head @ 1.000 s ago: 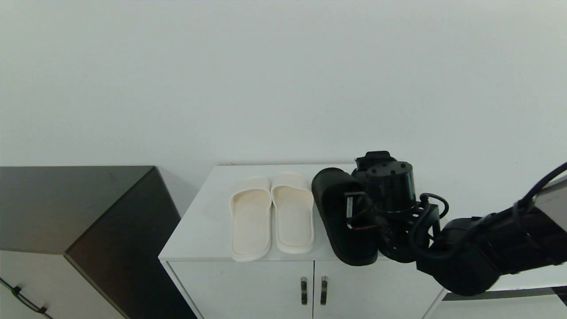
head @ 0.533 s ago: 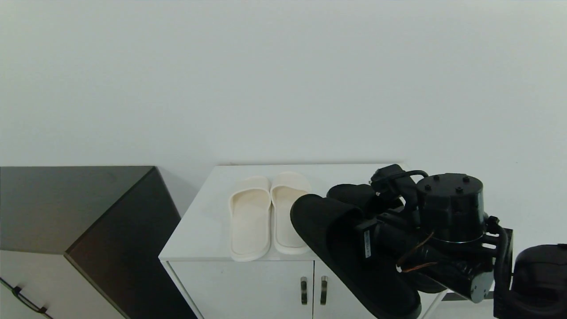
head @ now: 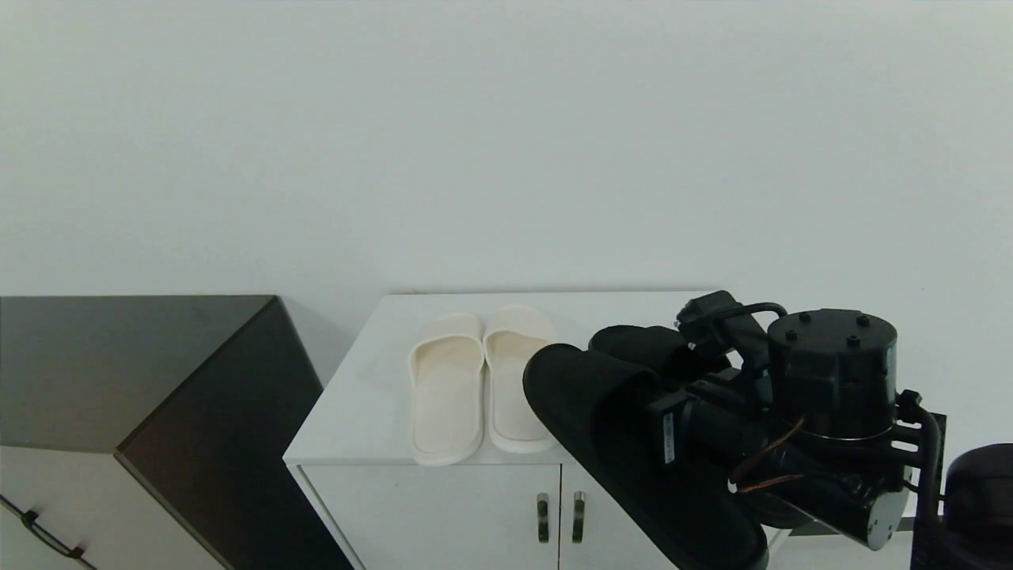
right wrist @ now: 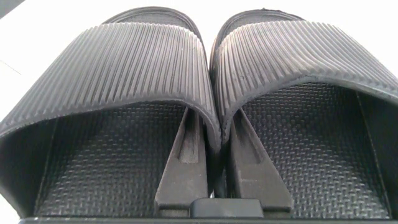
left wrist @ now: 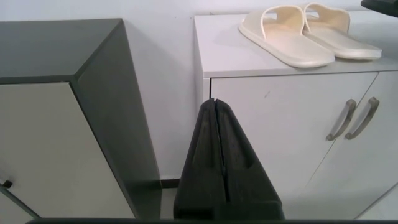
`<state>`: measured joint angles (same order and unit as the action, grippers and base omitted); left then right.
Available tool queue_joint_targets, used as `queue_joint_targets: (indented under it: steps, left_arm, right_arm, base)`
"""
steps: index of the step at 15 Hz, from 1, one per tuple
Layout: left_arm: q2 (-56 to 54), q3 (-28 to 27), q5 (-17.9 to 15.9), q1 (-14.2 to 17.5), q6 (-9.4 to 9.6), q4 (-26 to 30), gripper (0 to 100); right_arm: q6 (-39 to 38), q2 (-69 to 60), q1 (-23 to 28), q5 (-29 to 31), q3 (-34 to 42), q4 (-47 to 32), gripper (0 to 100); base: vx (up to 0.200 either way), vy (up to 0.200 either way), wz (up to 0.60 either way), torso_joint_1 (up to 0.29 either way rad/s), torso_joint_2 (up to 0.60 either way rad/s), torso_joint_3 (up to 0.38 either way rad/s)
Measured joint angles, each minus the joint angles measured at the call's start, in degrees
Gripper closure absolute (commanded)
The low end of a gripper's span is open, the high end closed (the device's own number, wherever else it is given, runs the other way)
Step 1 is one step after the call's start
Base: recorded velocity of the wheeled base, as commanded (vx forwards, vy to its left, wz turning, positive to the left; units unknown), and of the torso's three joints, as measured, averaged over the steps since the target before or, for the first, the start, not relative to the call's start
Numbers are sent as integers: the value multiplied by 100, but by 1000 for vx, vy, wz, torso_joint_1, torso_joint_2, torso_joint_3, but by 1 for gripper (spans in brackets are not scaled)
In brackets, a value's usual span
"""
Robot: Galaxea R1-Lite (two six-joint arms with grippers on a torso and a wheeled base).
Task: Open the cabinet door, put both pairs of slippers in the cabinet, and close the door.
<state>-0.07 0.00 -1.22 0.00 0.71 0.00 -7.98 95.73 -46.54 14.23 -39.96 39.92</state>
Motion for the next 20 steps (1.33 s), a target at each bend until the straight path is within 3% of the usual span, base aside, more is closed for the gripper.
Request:
queue_joint_targets:
  steps: [10, 20]
  left_arm:
    - [0, 0, 0, 0, 0, 0, 100]
    - [0, 0, -1, 0, -9, 0, 100]
  right_arm:
    - [77, -56, -1, 2, 80, 63, 100]
    - [88, -111, -11, 9, 184, 83, 100]
  base:
    - [-200, 0, 0, 0, 2, 2]
    - [0, 0, 0, 0, 0, 0]
